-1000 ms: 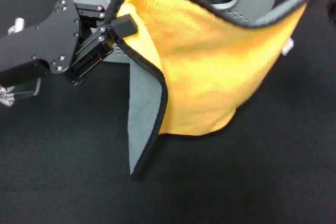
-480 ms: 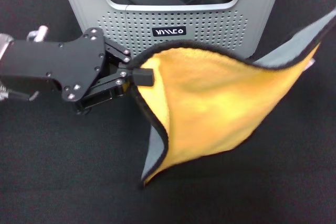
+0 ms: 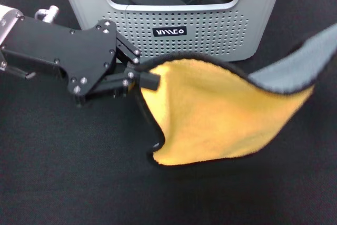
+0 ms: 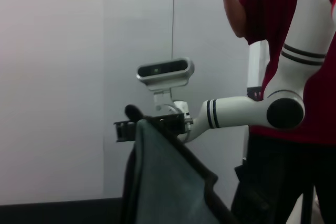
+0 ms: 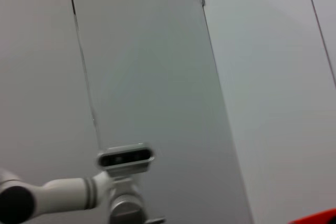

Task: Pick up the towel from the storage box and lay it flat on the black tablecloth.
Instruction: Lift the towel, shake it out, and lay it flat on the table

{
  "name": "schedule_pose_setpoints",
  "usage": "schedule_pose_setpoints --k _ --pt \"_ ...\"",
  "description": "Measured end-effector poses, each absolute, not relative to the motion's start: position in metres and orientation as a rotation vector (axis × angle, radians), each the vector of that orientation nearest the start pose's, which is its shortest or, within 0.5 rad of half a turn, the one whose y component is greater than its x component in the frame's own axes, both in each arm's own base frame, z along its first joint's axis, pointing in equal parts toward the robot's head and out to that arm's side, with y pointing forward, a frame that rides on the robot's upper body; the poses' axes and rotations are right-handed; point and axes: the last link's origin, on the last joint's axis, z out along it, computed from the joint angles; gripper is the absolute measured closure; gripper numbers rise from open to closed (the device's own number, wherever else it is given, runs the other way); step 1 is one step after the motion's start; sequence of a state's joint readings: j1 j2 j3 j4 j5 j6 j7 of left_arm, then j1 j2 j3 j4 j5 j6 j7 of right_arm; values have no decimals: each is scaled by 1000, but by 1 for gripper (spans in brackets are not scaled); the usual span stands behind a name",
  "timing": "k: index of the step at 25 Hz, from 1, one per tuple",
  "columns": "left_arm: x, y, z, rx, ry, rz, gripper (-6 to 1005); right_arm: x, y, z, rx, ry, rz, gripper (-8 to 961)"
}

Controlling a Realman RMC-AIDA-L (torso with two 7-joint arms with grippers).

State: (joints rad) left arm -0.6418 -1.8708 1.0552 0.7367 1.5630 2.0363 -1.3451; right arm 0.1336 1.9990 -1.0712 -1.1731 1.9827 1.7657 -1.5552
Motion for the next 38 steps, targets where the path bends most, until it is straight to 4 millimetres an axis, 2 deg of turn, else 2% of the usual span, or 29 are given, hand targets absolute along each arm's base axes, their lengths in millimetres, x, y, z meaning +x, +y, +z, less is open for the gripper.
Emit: schedule_pose_setpoints --k 6,9,12,13,16,21,25,29,34,38 --pt "-156 281 69 -3271 284 -1094 988 203 195 110 -2552 225 1284 857" --pt "-146 263 80 -3333 334 -1069 988 198 169 115 -2531 206 1271 857" --pt "-143 252 91 -3382 312 -1032 988 194 154 114 -2524 217 1291 856" --pt "-144 251 91 -3387 299 -1024 988 199 155 110 -2518 257 1302 856" --pt "-155 260 83 -3389 178 -930 988 209 165 100 -2516 329 1331 855" --pt "-184 293 60 -3345 -16 -781 988 242 214 52 -2536 593 1326 854" --pt "-202 316 53 -3310 -153 -714 988 256 251 24 -2520 695 1296 853" --pt "-207 331 59 -3245 -206 -599 988 253 277 18 -2515 684 1244 852" --pt "-210 344 62 -3194 -258 -454 988 242 294 16 -2536 680 1236 850" --pt "-213 353 59 -3168 -297 -309 988 242 311 5 -2550 722 1126 849"
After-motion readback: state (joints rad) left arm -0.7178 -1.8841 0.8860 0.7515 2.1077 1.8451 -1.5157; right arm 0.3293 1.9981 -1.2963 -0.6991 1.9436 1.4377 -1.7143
